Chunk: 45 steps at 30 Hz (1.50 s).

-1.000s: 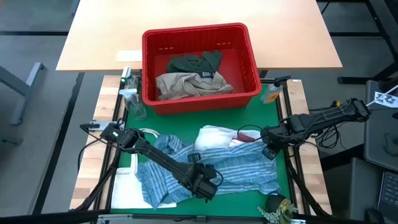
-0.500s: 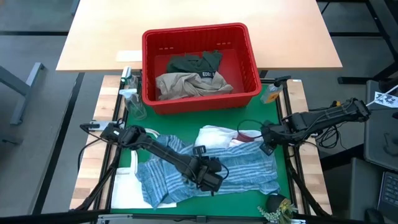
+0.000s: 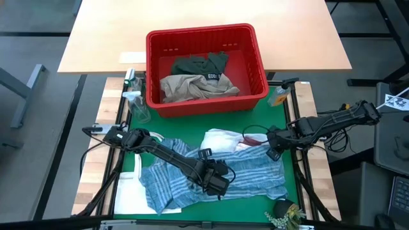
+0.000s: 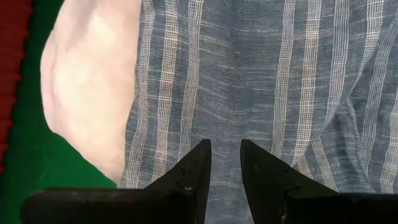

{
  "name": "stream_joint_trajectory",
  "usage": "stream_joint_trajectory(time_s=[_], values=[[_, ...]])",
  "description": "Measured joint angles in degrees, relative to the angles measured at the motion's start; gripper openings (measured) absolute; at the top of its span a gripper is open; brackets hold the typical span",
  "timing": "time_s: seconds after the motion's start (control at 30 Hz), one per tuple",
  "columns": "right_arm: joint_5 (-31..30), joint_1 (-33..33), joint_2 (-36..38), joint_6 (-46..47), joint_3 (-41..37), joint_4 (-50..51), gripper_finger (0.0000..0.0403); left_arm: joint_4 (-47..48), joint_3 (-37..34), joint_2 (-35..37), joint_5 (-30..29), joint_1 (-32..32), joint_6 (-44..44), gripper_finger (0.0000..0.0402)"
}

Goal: Fold Laundry from Bin
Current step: Fold the blue checkered polo shirt

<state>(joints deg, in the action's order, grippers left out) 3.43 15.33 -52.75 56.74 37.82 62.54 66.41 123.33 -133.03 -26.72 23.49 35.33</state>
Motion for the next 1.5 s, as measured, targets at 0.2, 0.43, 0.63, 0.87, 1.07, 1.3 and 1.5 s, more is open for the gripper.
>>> stream_joint_trajectory(time_s=[0.2, 0.43, 0.63, 0.87, 1.07, 1.3, 1.5], values=[[-0.4, 0.0, 0.0, 0.6, 0.0, 1.5, 0.0017, -0.1, 0.0, 0.0, 0.0, 0.0, 0.1, 0.0082], [1.2, 0.0, -0.2, 3.1, 0.5, 3.2, 0.0007, 0.2, 0.0, 0.0, 0.0, 0.0, 0.3, 0.0082], [5.1, 0.0, -1.9, 2.9, 0.5, 3.3, 0.0009, 7.1, 0.0, 0.1, 0.1, 0.2, 1.9, 0.0082], [5.9, 0.0, -1.9, 1.7, 0.5, 3.3, 0.0019, 16.3, 0.3, 4.2, 2.8, 1.1, 3.2, 0.0082], [7.4, 0.0, -2.0, 0.1, 0.6, 3.6, 0.0052, 20.3, 0.3, 7.1, 4.3, 3.1, 7.1, 0.0082], [10.2, 0.0, -2.0, -1.7, 0.6, 3.7, 0.0114, 23.6, 0.1, 10.8, 4.3, 6.3, 12.0, 0.0082], [10.5, 0.0, -0.5, -1.8, 1.1, 4.6, 0.0126, 23.6, 0.1, 15.9, 2.2, 8.1, 14.4, 0.0082]])
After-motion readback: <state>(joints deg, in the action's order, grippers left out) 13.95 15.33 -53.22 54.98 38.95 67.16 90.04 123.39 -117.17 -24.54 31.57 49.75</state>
